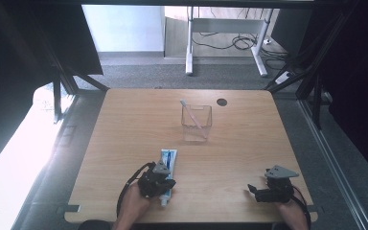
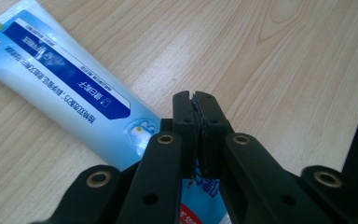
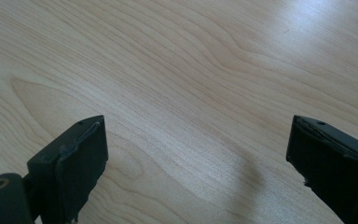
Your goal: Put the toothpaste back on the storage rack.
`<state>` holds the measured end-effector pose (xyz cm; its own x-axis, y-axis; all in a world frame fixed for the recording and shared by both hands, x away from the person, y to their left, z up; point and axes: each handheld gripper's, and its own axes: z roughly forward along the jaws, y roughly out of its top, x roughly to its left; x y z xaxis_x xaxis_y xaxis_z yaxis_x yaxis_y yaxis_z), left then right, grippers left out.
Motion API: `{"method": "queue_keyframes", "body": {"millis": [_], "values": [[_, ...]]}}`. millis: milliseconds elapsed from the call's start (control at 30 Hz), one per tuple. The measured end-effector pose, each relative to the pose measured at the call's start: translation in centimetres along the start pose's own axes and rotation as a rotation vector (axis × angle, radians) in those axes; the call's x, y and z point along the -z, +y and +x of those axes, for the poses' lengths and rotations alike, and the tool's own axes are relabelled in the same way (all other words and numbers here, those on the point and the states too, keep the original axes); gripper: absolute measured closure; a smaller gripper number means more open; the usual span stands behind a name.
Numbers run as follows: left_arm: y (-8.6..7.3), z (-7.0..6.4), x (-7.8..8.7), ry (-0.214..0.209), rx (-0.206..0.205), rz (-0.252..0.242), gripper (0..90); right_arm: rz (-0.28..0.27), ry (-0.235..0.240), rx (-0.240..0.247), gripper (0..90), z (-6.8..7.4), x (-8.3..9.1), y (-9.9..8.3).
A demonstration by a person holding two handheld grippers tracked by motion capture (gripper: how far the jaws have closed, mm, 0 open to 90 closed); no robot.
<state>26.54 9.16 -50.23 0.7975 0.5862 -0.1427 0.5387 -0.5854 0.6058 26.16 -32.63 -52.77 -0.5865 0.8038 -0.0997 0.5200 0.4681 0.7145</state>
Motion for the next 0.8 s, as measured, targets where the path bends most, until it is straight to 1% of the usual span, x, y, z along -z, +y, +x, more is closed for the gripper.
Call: {"method": "queue_keyframes", "body": {"millis": [100, 267, 367, 433, 500, 667, 800], "values": [[-0.2, 0.3, 0.2, 0.009, 0.007, 0.012, 88.1, -0.001, -0.001, -0.001, 5.4, 0.0, 0.0, 0.0], [-0.8, 0.8, 0.6, 0.027, 0.021, 0.017, 87.9, -0.002, -0.002, -0.002, 5.4, 0.0, 0.0, 0.0], [-1.2, 1.2, 0.9, 0.044, 0.021, 0.022, 87.5, -0.002, -0.002, -0.002, 5.4, 0.0, 0.0, 0.0], [-1.5, 1.6, 1.2, 0.055, 0.015, 0.026, 86.6, -0.002, -0.002, -0.002, 5.5, 0.0, 0.0, 0.0], [-1.7, 1.9, 1.4, 0.062, 0.023, 0.024, 86.0, -0.002, -0.001, -0.002, 5.5, 0.0, 0.0, 0.0], [-1.8, 1.9, 1.3, 0.056, -0.004, 0.039, 84.8, 0.001, -0.002, 0.001, 5.5, 0.0, 0.0, 0.0], [-1.4, 2.1, 1.8, 0.059, -0.002, 0.029, 81.0, -0.002, -0.002, -0.001, 5.5, 0.0, 0.0, 0.0]]}}
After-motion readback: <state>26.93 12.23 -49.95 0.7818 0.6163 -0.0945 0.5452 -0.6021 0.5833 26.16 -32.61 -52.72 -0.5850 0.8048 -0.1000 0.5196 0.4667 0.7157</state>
